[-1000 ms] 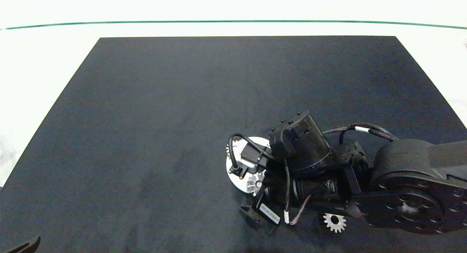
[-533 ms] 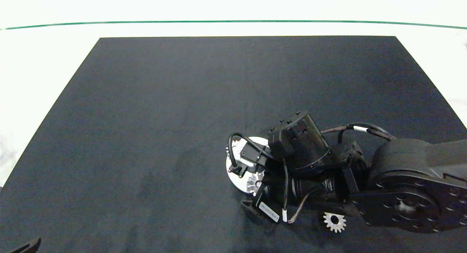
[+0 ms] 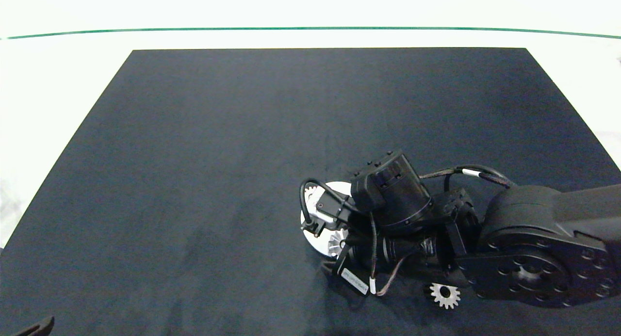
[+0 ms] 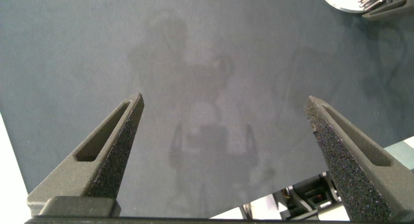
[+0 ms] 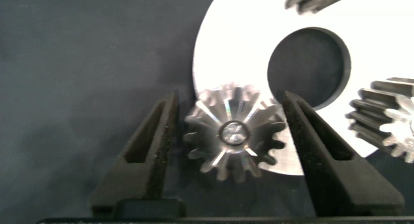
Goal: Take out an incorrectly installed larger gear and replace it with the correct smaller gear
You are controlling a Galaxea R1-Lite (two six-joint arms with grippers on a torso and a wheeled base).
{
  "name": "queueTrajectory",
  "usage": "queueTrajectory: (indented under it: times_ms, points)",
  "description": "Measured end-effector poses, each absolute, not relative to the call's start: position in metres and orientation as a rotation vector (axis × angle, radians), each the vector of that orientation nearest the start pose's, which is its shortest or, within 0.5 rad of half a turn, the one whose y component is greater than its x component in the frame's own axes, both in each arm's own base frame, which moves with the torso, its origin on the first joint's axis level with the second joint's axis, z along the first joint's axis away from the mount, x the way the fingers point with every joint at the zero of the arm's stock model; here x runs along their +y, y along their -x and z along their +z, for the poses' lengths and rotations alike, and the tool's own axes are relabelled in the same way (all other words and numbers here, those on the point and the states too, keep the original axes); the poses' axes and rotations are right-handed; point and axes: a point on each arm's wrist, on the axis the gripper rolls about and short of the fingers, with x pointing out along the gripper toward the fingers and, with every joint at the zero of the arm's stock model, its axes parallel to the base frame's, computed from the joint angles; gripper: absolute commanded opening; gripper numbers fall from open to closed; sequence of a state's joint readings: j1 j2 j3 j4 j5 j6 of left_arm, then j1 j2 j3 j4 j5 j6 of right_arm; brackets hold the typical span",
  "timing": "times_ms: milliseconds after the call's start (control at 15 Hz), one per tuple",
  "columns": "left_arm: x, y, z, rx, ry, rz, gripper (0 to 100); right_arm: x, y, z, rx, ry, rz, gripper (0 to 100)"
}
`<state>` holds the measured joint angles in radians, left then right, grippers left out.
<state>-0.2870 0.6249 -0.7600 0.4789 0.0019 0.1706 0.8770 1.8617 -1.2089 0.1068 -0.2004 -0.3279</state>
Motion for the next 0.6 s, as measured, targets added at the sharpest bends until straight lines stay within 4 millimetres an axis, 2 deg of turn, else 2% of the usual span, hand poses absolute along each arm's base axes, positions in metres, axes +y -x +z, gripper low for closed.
queueTrajectory:
  times_ms: [600]
  points:
    - [-0.0042,-0.0144,0.2392,0.312,-0.217,-0.310,100,0.2652,-0.2258,0.1687,0.553,0.705,0.745,43]
